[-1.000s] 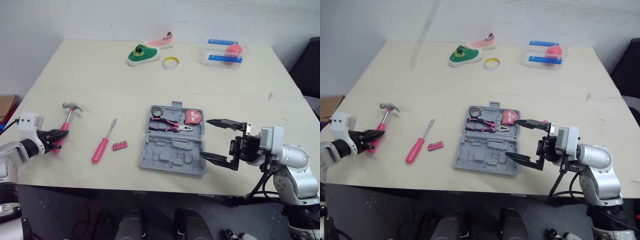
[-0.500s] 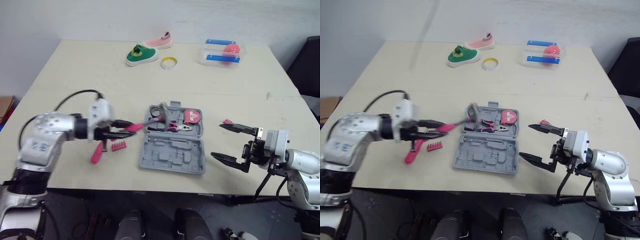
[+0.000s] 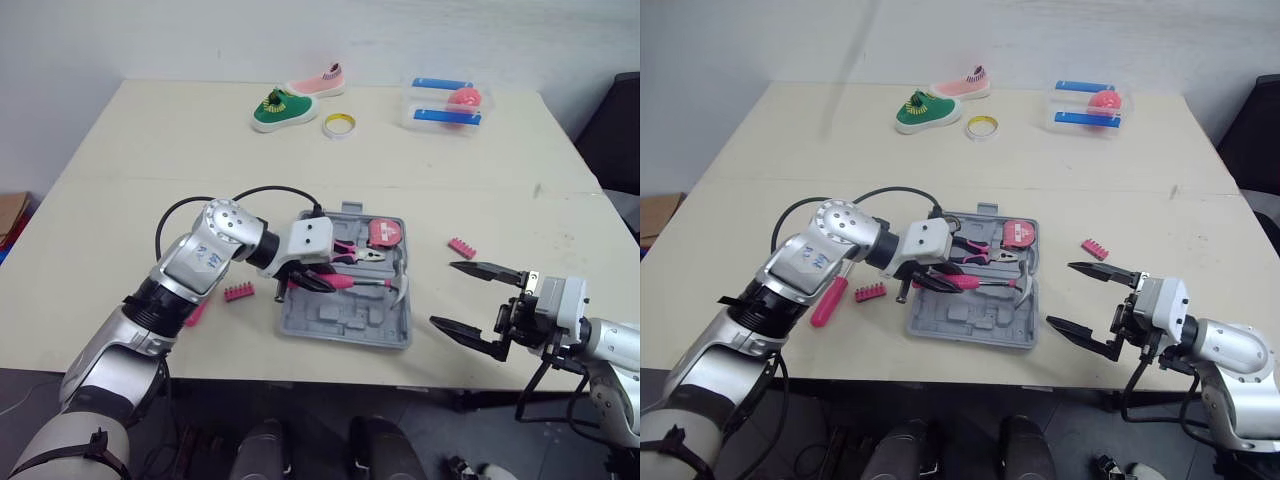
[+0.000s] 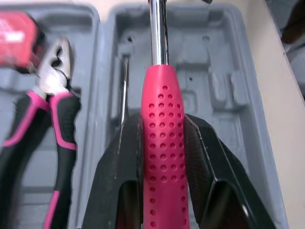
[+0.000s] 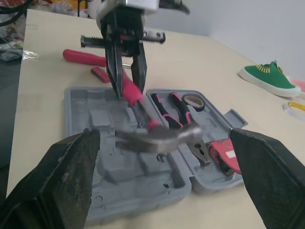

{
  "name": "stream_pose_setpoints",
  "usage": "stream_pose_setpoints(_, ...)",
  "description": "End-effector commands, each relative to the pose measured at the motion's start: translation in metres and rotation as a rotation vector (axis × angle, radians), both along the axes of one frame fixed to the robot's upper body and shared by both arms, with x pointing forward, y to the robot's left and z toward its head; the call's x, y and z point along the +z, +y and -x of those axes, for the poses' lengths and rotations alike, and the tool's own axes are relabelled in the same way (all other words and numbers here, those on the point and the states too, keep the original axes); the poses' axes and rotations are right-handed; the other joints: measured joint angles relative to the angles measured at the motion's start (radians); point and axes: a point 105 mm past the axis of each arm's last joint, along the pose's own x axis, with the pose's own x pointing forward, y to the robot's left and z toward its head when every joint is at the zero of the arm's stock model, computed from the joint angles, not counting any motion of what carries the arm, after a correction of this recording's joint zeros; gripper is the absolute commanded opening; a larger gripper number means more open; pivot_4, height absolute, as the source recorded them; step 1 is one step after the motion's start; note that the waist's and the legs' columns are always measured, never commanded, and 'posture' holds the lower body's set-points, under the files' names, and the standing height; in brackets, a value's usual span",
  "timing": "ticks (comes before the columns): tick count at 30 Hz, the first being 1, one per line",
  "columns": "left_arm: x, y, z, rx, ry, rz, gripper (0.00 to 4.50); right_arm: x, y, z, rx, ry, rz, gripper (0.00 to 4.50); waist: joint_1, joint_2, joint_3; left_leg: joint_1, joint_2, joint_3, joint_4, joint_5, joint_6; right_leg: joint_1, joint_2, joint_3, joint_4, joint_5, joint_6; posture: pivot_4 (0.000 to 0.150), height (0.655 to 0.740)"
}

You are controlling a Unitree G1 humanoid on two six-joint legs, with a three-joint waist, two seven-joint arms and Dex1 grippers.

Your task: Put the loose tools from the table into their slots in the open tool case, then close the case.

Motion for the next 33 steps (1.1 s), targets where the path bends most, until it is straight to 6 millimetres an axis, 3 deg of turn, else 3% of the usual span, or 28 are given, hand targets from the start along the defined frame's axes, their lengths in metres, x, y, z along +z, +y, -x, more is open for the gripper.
stream_pose_setpoints(1,0.004,-0.002,-0.002,-0.019,-0.024,-0.044,0.52,0.011,-0.001,0.003,-0.008,-0.037,-0.004,4.50,0.000,0.000,0.000,0.000,0.000,0.000,0.000,0.000,0.000,0.000,0.000,0.000,0.000,0.000,0.000,0.150,0.7400)
stream_pose_setpoints(13,-0.006,-0.015,-0.015,0.024,-0.043,-0.065,0.52,0.006,0.005,0.001,-0.008,-0.025,-0.017,4.50,0.001,0.000,0.000,-0.007,-0.002,-0.008,0.006,-0.001,0.002,0.000,-0.004,-0.002,0.000,0.000,0.000,0.150,0.7400)
stream_pose_setpoints(17,-0.006,-0.016,-0.008,0.010,-0.003,-0.061,0.52,0.004,0.003,0.002,-0.011,-0.019,-0.019,4.50,-0.001,0.000,0.000,-0.007,-0.003,-0.009,0.006,0.000,0.002,0.000,-0.004,-0.003,0.001,0.000,0.000,0.150,0.7400)
stream_pose_setpoints(20,0.007,-0.026,-0.012,0.025,-0.068,0.022,1.96,0.000,0.001,0.004,-0.012,-0.009,-0.019,4.50,0.001,0.000,0.000,-0.008,-0.003,-0.009,0.006,0.000,0.002,0.000,-0.003,-0.004,0.001,0.000,0.000,0.150,0.7400)
stream_pose_setpoints(25,0.018,-0.023,0.006,-0.036,-0.022,0.057,4.20,-0.004,-0.003,0.004,-0.016,-0.003,-0.020,4.50,0.000,0.000,0.000,-0.009,-0.004,-0.010,0.007,0.000,0.003,0.000,-0.004,-0.004,0.002,0.000,0.001,0.150,0.7400)
stream_pose_setpoints(30,0.037,-0.028,0.006,-0.051,-0.079,0.314,4.20,-0.008,-0.007,0.004,-0.019,-0.001,-0.014,4.50,0.000,0.000,0.000,-0.009,-0.004,-0.011,0.008,0.000,0.003,0.000,-0.004,-0.004,0.002,0.000,0.001,0.150,0.7400)
stream_pose_setpoints(33,0.044,-0.030,0.002,-0.032,-0.088,0.453,3.27,-0.010,-0.008,0.004,-0.023,-0.003,-0.018,4.50,0.002,0.000,0.000,-0.009,-0.004,-0.012,0.009,0.000,0.003,0.001,-0.005,-0.004,0.002,0.000,0.001,0.150,0.7400)
